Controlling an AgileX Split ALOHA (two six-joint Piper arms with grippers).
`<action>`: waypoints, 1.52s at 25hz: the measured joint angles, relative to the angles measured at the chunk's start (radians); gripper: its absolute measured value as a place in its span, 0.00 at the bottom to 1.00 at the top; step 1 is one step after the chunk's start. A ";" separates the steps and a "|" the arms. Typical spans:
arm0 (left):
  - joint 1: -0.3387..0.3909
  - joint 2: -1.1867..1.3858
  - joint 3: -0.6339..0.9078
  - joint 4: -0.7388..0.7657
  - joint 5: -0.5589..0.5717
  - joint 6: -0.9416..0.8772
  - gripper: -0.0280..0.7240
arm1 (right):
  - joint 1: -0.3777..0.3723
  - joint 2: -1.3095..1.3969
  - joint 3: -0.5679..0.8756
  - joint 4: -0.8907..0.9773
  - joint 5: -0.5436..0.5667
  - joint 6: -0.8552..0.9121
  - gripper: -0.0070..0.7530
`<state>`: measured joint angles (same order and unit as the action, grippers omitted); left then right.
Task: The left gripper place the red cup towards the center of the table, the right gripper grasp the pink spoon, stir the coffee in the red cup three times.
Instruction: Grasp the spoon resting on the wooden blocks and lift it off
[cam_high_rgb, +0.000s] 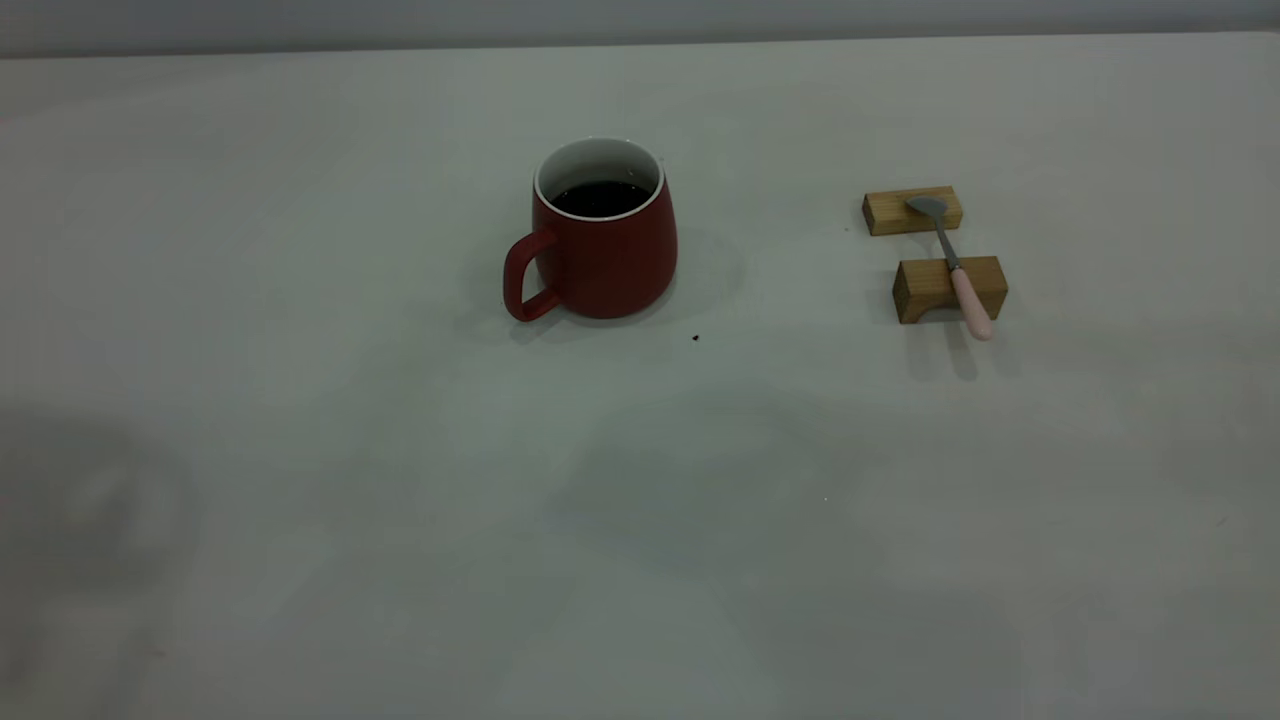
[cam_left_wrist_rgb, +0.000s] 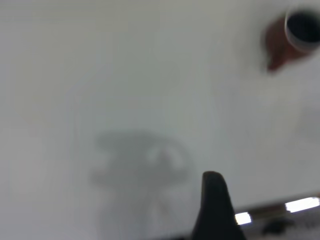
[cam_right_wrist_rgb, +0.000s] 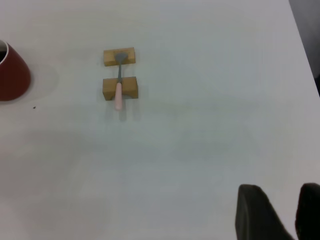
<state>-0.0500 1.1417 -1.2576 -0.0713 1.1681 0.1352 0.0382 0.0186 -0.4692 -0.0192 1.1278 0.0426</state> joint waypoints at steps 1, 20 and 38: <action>0.000 -0.045 0.080 0.002 0.000 -0.007 0.82 | 0.000 0.000 0.000 0.000 0.000 0.000 0.32; 0.000 -0.847 0.771 0.014 -0.057 -0.063 0.82 | 0.000 0.000 0.000 0.000 0.000 0.000 0.32; 0.002 -1.156 0.771 0.013 -0.033 -0.065 0.82 | 0.000 0.131 -0.013 0.240 -0.156 -0.136 0.56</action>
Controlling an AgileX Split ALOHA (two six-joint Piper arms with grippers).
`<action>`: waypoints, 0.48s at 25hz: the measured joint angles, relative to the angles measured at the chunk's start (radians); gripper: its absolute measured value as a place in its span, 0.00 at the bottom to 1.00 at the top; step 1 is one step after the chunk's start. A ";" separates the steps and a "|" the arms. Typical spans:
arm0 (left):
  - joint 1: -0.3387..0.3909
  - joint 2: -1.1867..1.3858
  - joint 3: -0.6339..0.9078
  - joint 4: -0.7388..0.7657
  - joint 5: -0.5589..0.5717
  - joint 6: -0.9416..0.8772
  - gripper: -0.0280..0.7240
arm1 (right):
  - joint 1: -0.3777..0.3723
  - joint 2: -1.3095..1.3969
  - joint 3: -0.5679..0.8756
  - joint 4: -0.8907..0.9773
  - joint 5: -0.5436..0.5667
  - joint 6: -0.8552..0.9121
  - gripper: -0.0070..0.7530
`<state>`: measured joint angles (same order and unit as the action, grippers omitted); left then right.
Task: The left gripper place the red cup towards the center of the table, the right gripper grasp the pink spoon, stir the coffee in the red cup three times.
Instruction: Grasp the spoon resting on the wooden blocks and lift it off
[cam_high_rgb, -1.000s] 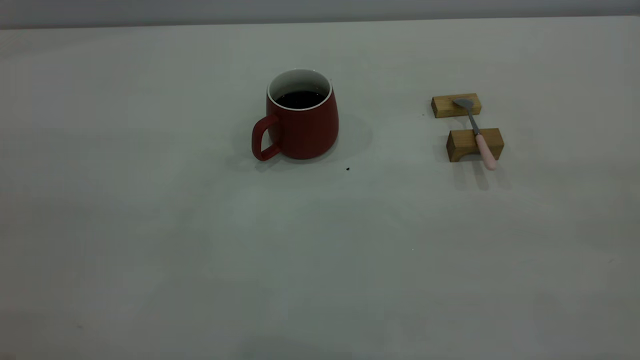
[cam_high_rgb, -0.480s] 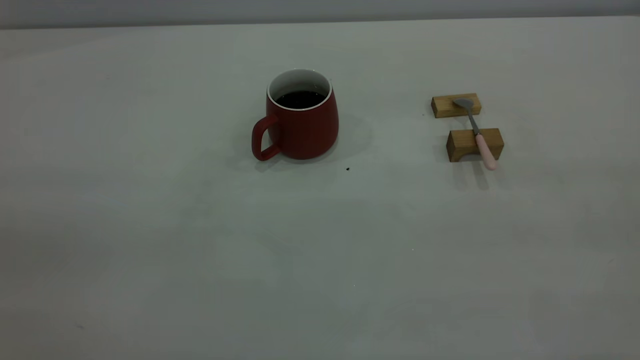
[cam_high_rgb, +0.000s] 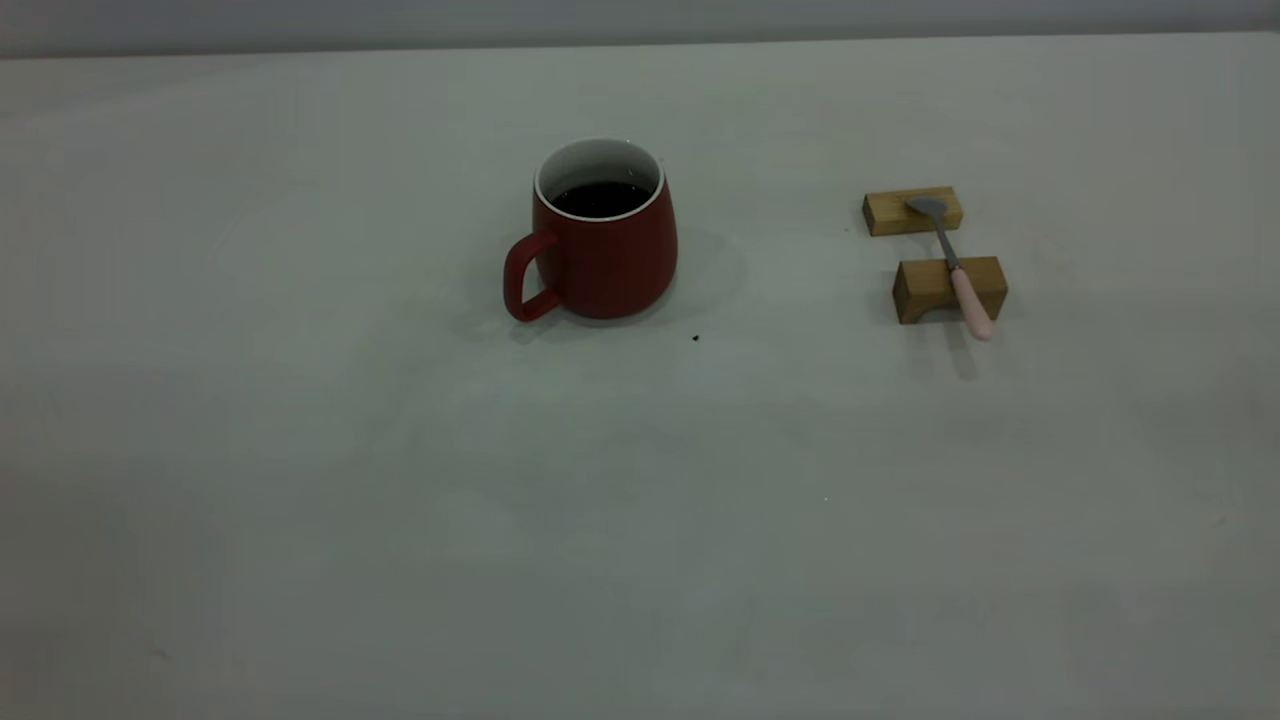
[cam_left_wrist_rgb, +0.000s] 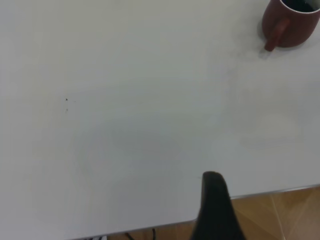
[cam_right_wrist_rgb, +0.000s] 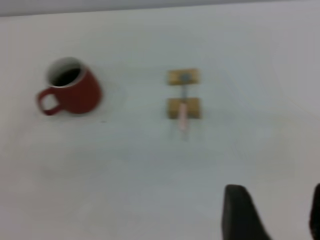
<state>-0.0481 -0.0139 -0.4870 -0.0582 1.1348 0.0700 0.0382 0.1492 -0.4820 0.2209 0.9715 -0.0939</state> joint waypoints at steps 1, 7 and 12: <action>0.000 0.000 0.000 0.000 0.001 0.000 0.82 | 0.000 0.051 0.000 0.040 -0.036 -0.044 0.61; 0.000 0.000 0.000 0.000 0.002 0.000 0.82 | 0.000 0.462 -0.015 0.376 -0.204 -0.239 0.72; 0.000 0.000 0.000 0.000 0.003 0.000 0.82 | 0.000 0.856 -0.108 0.531 -0.258 -0.407 0.72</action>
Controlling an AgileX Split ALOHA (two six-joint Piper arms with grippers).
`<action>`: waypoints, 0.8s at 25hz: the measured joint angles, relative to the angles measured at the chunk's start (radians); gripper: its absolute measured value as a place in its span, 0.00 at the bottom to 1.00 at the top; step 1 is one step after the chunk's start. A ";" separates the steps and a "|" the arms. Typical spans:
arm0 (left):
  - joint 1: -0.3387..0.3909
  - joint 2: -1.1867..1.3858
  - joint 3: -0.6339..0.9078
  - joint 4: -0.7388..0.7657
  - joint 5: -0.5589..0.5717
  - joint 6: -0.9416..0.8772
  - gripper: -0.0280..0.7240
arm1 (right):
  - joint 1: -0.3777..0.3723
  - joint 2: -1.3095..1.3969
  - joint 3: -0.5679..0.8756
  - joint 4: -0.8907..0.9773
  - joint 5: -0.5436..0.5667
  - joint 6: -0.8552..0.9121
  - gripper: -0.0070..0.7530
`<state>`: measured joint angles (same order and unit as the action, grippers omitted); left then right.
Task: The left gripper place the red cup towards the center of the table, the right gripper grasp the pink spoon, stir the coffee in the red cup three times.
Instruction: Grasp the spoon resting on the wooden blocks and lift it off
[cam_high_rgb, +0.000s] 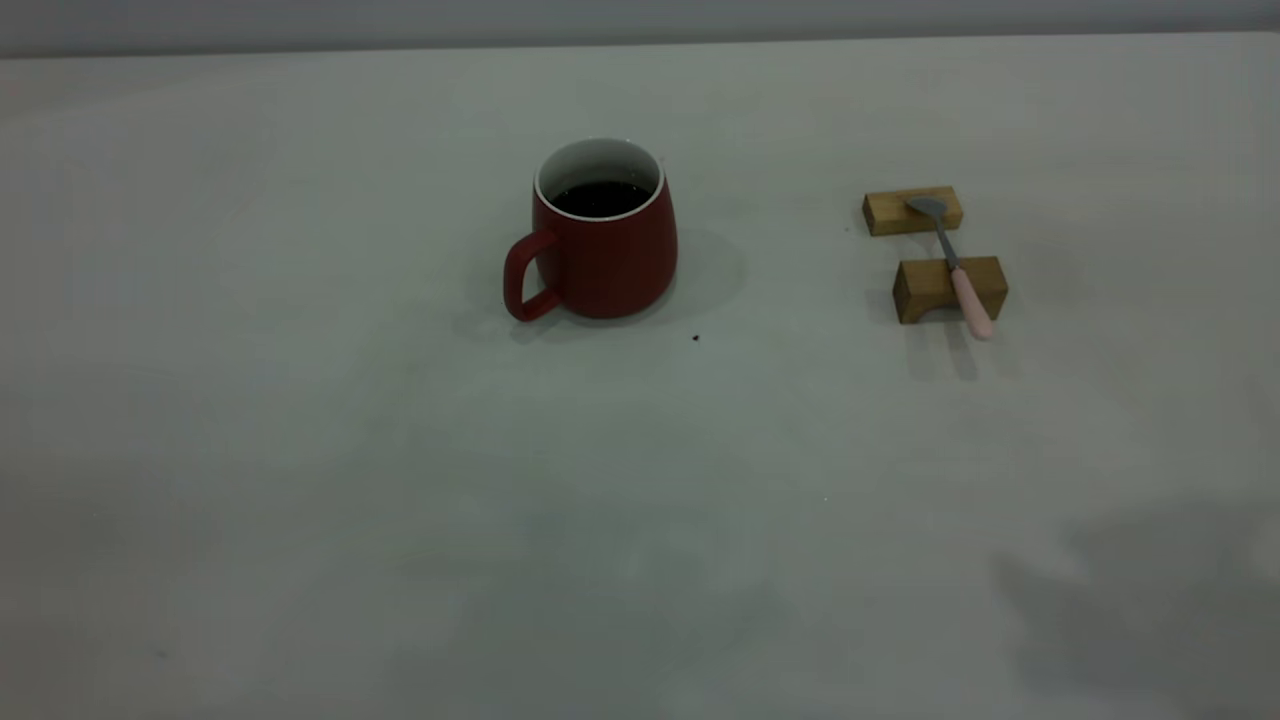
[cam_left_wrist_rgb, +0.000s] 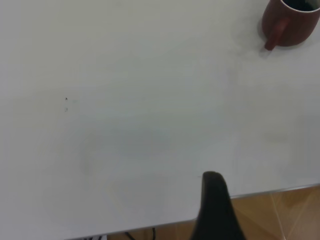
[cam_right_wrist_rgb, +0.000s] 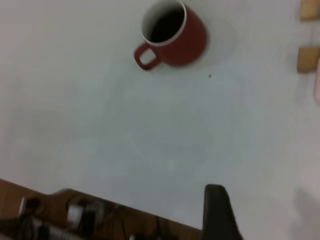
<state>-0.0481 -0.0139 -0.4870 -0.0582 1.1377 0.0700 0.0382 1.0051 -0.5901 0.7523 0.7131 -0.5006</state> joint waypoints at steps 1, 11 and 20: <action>0.000 0.000 0.000 0.000 0.000 0.000 0.82 | 0.000 0.083 -0.030 0.011 -0.006 -0.013 0.72; 0.000 0.000 0.000 0.000 0.000 0.000 0.82 | 0.105 0.795 -0.382 -0.054 -0.038 -0.038 0.72; 0.000 0.000 0.000 0.000 0.000 0.000 0.82 | 0.133 1.074 -0.606 -0.255 -0.029 0.220 0.72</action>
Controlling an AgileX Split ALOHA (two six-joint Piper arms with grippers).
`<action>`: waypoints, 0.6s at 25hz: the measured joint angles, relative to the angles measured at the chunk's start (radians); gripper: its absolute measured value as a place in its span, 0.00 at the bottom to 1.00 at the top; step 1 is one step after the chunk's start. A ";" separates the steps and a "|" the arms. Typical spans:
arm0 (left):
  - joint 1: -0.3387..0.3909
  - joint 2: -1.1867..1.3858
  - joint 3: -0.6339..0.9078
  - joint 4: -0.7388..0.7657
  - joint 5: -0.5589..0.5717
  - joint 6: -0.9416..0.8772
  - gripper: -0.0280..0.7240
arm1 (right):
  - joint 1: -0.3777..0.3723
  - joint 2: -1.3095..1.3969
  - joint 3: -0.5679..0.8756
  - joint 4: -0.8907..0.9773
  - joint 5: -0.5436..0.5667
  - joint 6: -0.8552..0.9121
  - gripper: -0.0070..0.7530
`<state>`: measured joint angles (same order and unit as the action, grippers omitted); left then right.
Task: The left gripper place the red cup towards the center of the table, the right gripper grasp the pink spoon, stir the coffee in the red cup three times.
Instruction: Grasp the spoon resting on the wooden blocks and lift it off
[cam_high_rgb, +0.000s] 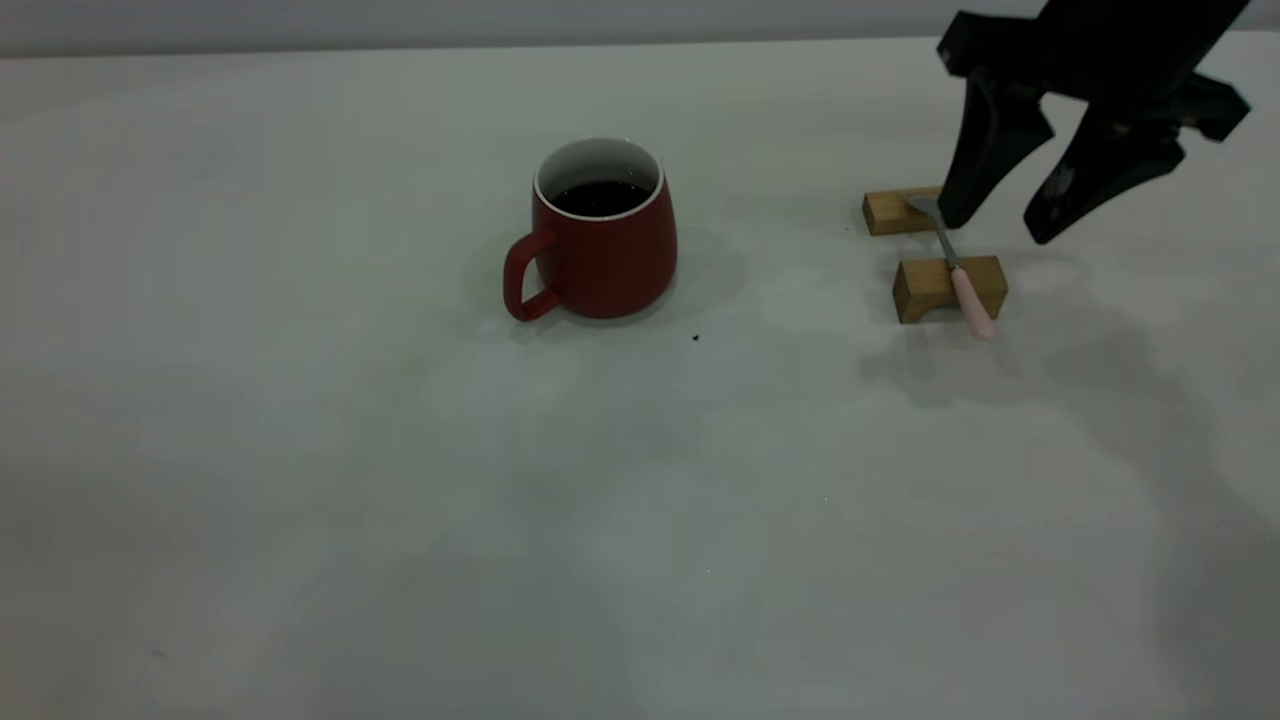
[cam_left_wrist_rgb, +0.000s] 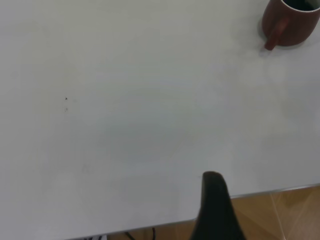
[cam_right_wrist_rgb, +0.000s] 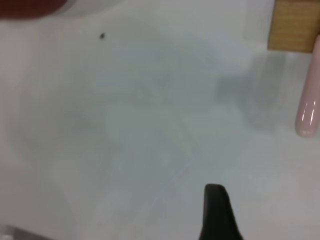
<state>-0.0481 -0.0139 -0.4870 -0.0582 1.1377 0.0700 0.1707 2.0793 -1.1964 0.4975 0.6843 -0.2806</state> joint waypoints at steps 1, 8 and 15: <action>0.000 0.000 0.000 0.000 0.000 0.000 0.82 | 0.000 0.020 -0.003 0.000 -0.010 0.013 0.72; 0.000 0.000 0.000 0.000 0.000 0.000 0.82 | 0.010 0.155 -0.047 -0.068 -0.083 0.066 0.74; 0.000 0.000 0.000 0.000 0.000 0.000 0.82 | 0.010 0.218 -0.150 -0.180 -0.084 0.134 0.77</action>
<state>-0.0481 -0.0139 -0.4870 -0.0582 1.1377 0.0700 0.1808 2.2974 -1.3464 0.3176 0.6003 -0.1468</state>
